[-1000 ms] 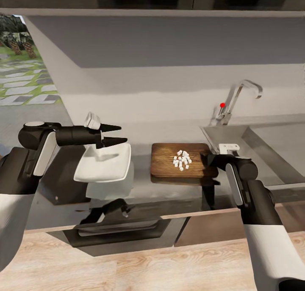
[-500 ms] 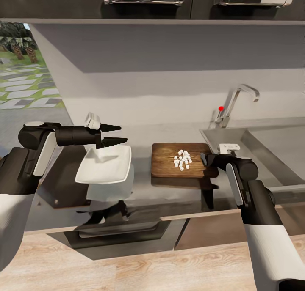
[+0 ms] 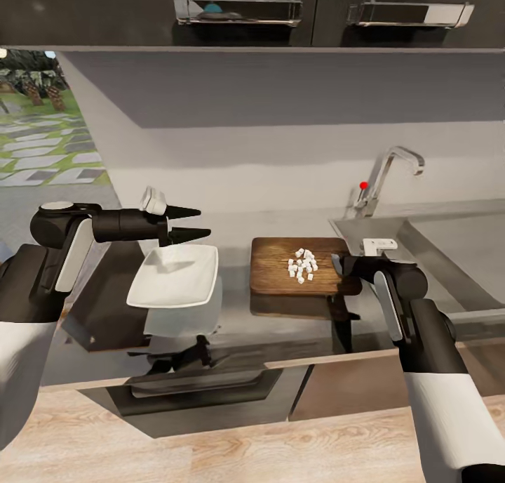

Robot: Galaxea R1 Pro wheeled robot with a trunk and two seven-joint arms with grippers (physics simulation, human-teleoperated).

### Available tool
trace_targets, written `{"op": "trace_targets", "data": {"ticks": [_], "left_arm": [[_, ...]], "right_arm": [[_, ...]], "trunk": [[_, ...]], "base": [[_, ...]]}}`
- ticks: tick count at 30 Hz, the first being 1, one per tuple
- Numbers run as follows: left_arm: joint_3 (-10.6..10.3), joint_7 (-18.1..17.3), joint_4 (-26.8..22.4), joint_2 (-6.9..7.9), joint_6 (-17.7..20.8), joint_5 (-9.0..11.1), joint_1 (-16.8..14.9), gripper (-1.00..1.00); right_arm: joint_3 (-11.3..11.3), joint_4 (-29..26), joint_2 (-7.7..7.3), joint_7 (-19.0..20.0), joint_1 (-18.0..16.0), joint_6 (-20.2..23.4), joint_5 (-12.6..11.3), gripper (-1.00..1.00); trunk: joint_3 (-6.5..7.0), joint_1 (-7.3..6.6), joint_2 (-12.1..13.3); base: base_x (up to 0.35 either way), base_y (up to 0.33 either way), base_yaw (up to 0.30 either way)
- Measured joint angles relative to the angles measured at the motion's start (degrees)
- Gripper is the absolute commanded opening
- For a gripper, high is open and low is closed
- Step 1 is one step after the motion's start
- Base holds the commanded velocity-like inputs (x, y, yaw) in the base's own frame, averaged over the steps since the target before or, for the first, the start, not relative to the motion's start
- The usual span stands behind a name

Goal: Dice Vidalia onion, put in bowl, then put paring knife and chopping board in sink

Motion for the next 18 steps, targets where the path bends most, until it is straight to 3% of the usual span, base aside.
{"op": "trace_targets", "data": {"ticks": [18], "left_arm": [[0.0, 0.0, 0.0, 0.0, 0.0, 0.0, 0.0, 1.0]], "right_arm": [[0.2, 0.0, 0.0, 0.0, 0.0, 0.0, 0.0, -1.0]], "trunk": [[1.65, 0.0, 0.0]], "base": [[0.0, 0.0, 0.0]]}}
